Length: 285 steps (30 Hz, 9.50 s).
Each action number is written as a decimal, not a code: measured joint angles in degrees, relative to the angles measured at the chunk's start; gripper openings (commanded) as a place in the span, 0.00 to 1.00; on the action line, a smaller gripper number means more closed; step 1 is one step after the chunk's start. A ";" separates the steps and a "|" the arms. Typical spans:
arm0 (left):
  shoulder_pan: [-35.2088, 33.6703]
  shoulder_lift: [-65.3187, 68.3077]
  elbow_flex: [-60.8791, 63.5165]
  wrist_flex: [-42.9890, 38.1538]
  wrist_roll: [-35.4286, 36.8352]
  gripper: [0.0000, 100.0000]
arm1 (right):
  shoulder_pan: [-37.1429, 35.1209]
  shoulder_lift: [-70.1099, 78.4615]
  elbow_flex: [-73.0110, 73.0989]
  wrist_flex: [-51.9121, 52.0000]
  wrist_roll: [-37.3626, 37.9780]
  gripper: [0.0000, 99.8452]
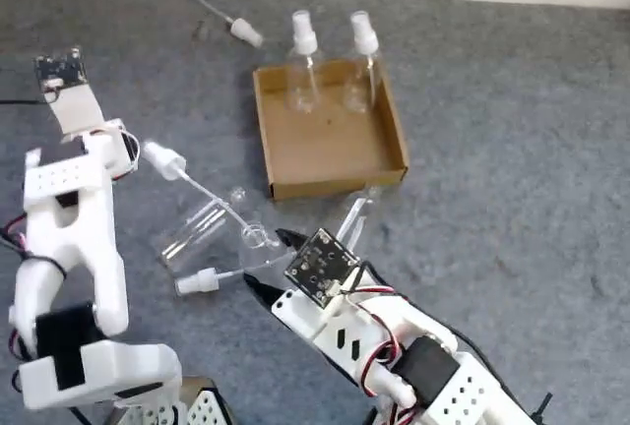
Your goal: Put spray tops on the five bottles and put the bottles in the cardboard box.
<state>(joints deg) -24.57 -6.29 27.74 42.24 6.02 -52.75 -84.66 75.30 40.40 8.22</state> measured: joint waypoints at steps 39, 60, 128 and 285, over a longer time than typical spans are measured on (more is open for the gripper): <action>16.18 9.41 -39.47 55.12 27.43 0.00 | -0.26 0.00 0.00 0.00 0.00 0.00; 30.33 -6.77 -40.62 57.41 28.40 0.00 | -0.26 0.00 0.00 0.00 0.09 0.00; 35.08 -85.10 43.60 11.69 -5.54 0.23 | 10.46 51.52 -52.31 6.95 -6.86 0.00; 4.57 -85.10 55.56 -6.51 -12.92 0.12 | 47.82 35.87 -11.69 17.76 13.63 0.00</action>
<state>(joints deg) -20.00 -91.38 83.30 35.74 -6.90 -4.92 -48.79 63.60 58.15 21.85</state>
